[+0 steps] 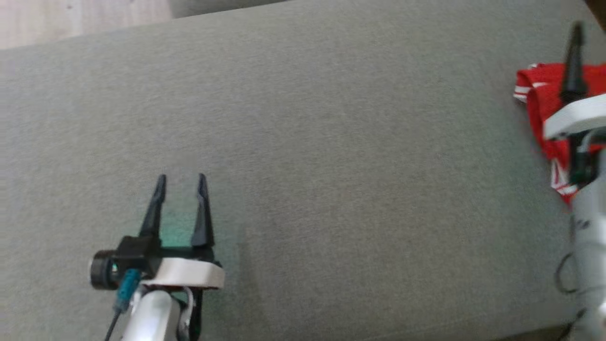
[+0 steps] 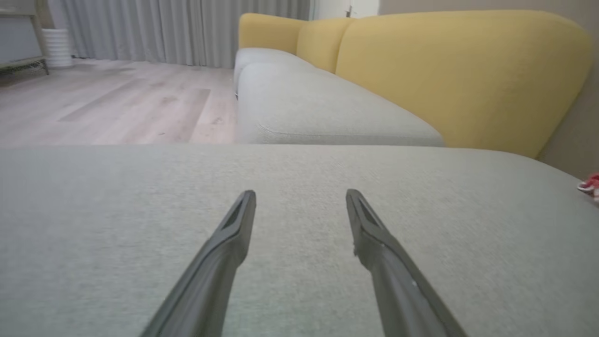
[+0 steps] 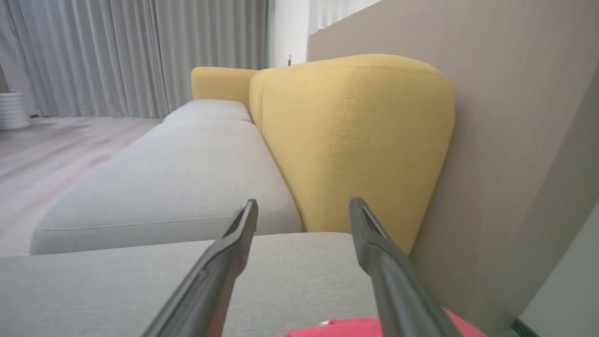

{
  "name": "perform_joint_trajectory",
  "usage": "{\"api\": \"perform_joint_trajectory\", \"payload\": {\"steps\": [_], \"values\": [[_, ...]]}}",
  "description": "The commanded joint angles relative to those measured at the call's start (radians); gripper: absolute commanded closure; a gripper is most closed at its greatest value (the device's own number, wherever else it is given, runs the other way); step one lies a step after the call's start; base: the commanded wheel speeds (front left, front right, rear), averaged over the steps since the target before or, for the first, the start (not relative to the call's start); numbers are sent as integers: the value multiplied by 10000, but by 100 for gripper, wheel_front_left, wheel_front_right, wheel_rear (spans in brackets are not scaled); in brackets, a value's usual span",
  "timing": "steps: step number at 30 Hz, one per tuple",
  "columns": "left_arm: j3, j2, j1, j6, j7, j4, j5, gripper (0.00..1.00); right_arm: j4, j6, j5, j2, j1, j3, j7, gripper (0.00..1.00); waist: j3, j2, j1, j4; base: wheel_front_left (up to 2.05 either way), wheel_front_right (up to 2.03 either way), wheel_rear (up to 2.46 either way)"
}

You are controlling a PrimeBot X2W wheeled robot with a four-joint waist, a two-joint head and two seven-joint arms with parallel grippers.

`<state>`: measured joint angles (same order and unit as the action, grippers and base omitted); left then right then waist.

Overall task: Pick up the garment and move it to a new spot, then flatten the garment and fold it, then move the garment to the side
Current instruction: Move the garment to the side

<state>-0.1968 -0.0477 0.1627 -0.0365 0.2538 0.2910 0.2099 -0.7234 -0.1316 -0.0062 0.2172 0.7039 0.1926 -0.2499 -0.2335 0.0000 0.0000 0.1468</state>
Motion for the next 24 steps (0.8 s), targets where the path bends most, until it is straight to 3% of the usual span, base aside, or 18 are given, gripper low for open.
{"api": "perform_joint_trajectory", "payload": {"steps": [1,8,15,24], "values": [[471,-26,147,-92,80,-363,-146,0,623,9,166,-161,-320,-311,-111,0,136,0,0,-279,0,0,0],[1379,-26,-287,-382,80,-580,-69,0,1940,9,683,-1465,-2686,-1077,-116,0,669,0,0,-1182,0,0,0],[1645,-26,-730,-289,80,-515,-78,0,2248,9,792,-1656,-3901,-1670,-117,0,1034,0,0,-1551,0,0,0],[1762,-26,-1130,164,80,-445,166,0,2279,9,1233,-1667,-4513,-2433,-117,0,1451,0,0,-1683,0,0,0]]}}
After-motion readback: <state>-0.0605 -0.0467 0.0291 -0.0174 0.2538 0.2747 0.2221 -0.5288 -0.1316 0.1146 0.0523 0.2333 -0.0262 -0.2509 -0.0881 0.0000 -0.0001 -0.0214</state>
